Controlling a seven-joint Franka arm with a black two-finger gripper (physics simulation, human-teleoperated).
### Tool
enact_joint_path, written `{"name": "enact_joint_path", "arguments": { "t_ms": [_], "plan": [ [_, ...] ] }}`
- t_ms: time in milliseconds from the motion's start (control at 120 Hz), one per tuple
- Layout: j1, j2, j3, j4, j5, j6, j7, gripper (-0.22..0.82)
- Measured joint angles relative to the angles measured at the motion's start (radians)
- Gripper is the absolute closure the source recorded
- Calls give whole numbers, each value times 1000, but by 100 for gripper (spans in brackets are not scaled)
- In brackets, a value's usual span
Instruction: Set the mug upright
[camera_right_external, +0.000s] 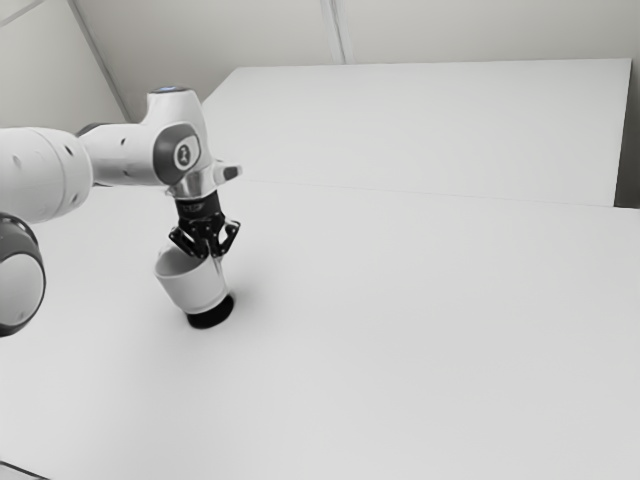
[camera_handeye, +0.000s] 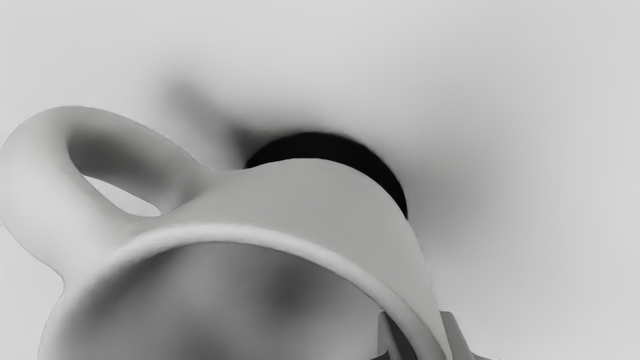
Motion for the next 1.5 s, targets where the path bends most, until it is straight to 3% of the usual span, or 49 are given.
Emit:
{"name": "enact_joint_path", "arguments": {
  "t_ms": [608,800,950,1208,1500],
  "plan": [
    [-9,79,-2,0,-4,20,-204,78],
    [-9,84,-4,-1,-25,31,-229,38],
    [-9,80,-4,10,-39,33,-237,19],
    [-4,49,0,26,-56,-7,-238,6],
    [5,-107,0,90,-50,-153,-205,1]
  ]
}}
